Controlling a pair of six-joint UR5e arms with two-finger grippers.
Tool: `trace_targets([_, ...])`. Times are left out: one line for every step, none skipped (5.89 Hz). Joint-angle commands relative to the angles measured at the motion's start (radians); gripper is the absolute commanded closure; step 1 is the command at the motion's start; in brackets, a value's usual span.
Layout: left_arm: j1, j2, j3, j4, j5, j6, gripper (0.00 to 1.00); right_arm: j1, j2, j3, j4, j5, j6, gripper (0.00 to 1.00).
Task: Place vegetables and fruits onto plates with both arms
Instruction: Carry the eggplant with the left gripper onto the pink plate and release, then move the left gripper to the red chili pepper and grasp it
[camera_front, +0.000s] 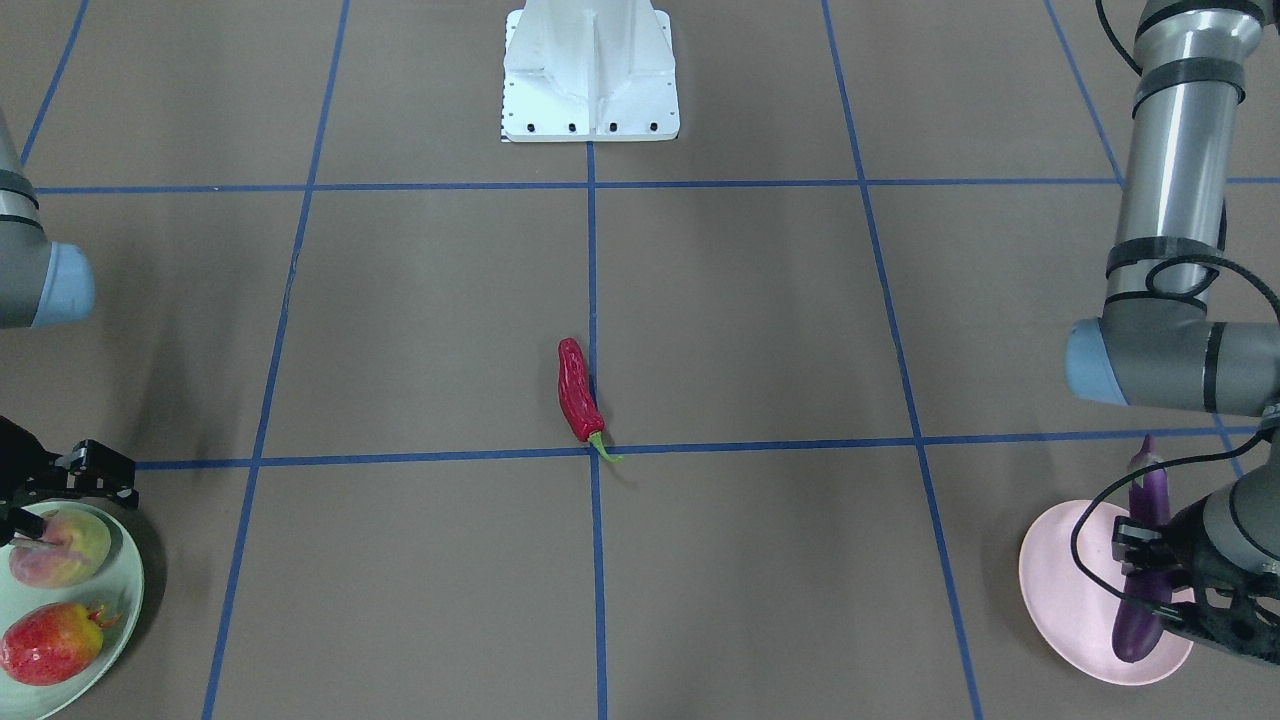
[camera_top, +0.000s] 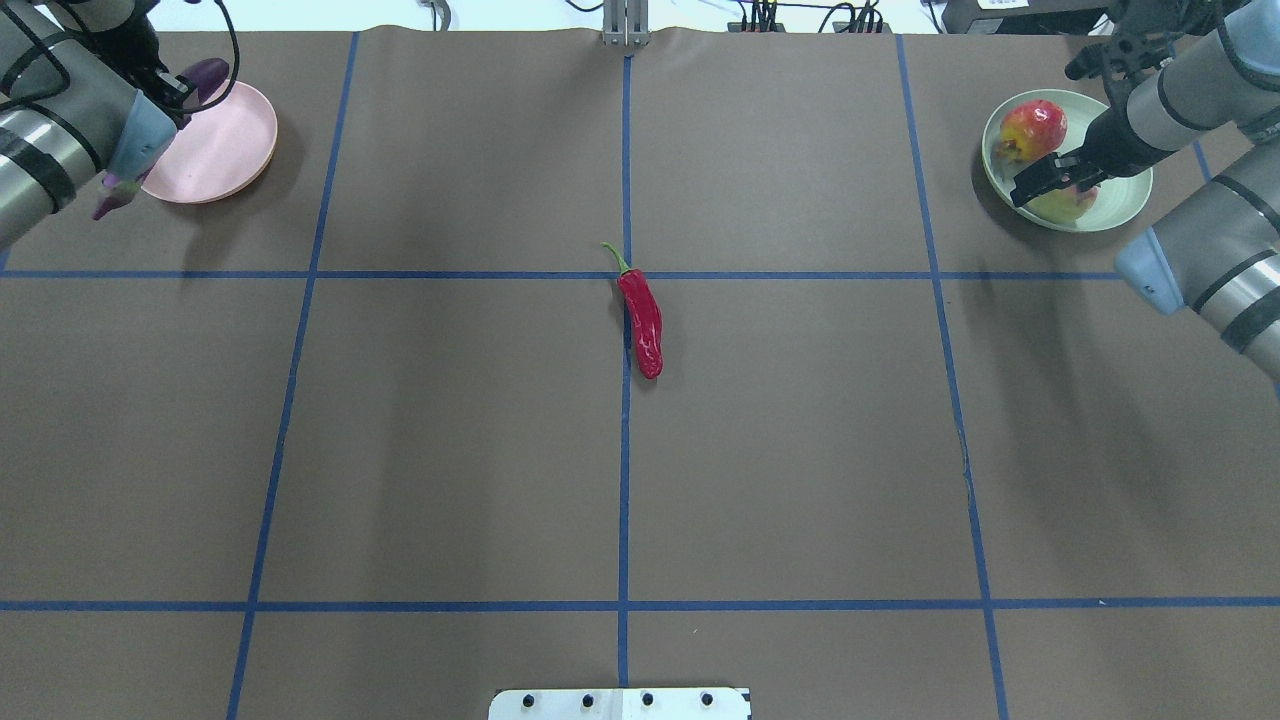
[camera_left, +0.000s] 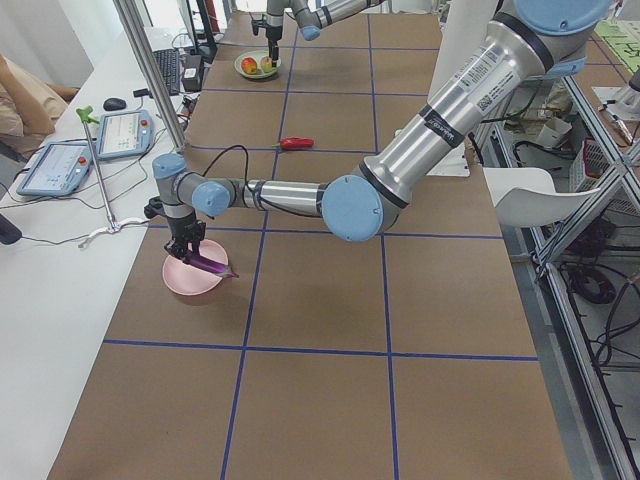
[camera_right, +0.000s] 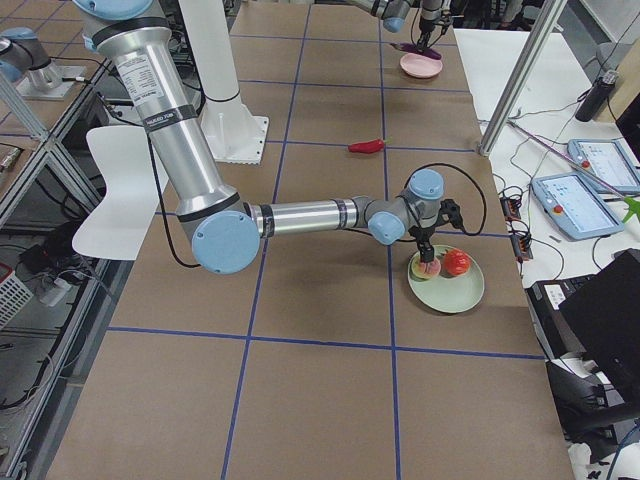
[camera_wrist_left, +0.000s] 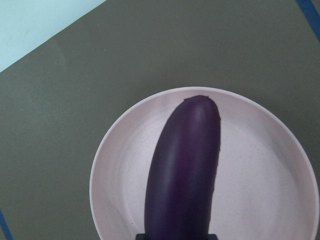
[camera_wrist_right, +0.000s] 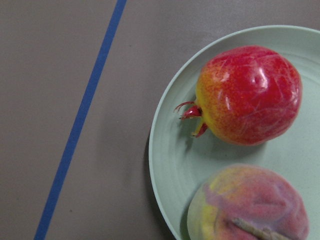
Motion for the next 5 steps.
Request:
trace_targets([0.011, -0.003, -0.078, 0.018, -0.004, -0.118, 0.0, -0.003, 0.003, 0.0, 0.0, -0.001, 0.0, 0.0])
trace_targets([0.032, -0.005, -0.194, 0.124, -0.012, -0.211, 0.0, -0.005, 0.003, 0.0, 0.0, -0.001, 0.002, 0.0])
trace_targets([0.086, -0.005, -0.309, 0.185, -0.073, -0.416, 0.0, -0.005, 0.003, -0.001, 0.0, -0.001, 0.002, 0.0])
trace_targets([0.206, -0.014, -0.401, 0.181, -0.067, -0.694, 0.0, -0.008, 0.003, 0.0, 0.0, -0.001, 0.002, 0.0])
trace_targets([0.3, -0.073, -0.439, 0.182, -0.064, -0.91, 0.0, -0.008, 0.004, -0.003, 0.0, -0.001, 0.0, 0.0])
